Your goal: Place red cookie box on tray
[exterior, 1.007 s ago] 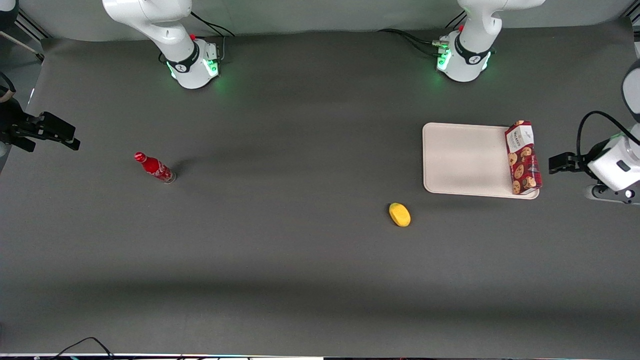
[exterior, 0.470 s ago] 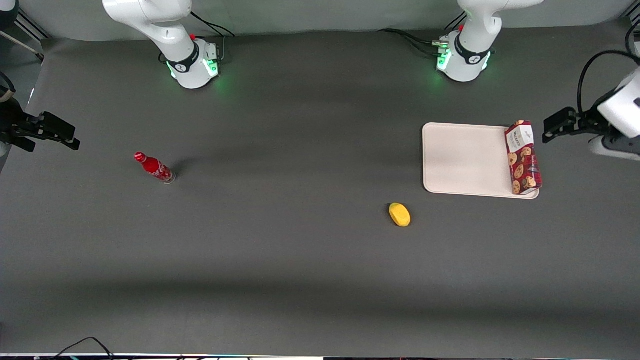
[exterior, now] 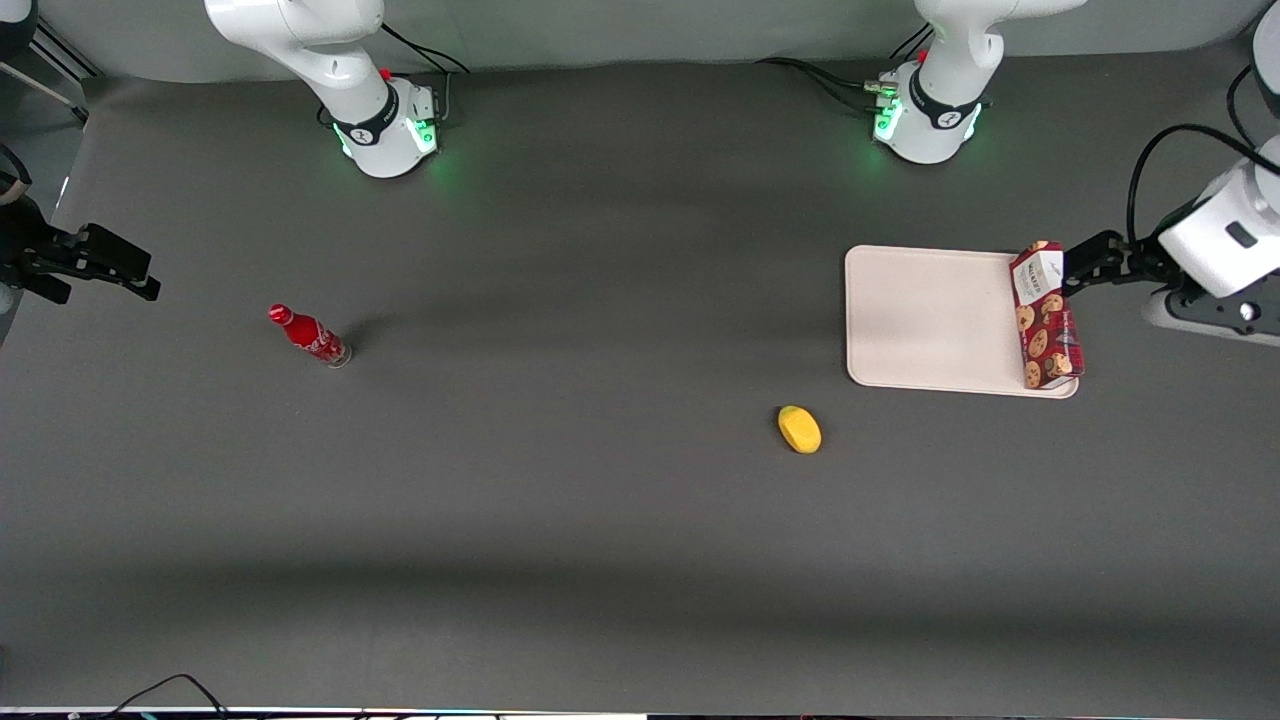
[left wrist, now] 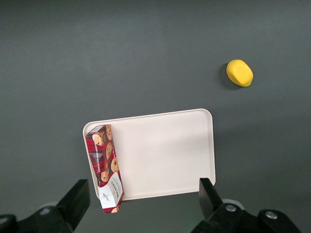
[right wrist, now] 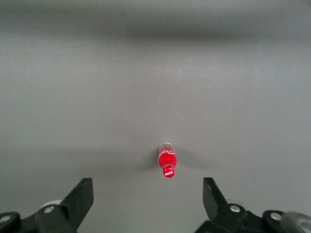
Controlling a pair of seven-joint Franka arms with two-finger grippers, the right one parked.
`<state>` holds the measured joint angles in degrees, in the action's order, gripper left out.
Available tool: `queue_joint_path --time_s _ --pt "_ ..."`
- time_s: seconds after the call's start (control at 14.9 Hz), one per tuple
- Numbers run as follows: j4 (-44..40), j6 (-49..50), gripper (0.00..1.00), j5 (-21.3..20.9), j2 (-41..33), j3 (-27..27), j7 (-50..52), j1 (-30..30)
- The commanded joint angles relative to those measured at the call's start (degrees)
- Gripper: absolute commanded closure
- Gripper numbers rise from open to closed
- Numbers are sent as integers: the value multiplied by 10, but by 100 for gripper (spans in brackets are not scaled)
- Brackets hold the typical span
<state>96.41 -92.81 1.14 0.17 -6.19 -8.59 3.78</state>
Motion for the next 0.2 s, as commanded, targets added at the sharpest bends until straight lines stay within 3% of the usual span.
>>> queue_joint_path --time_s 0.0,0.13 --pt "-7 -2 0 4 -1 -11 9 8" --pt "-17 0 0 3 3 -21 9 9"
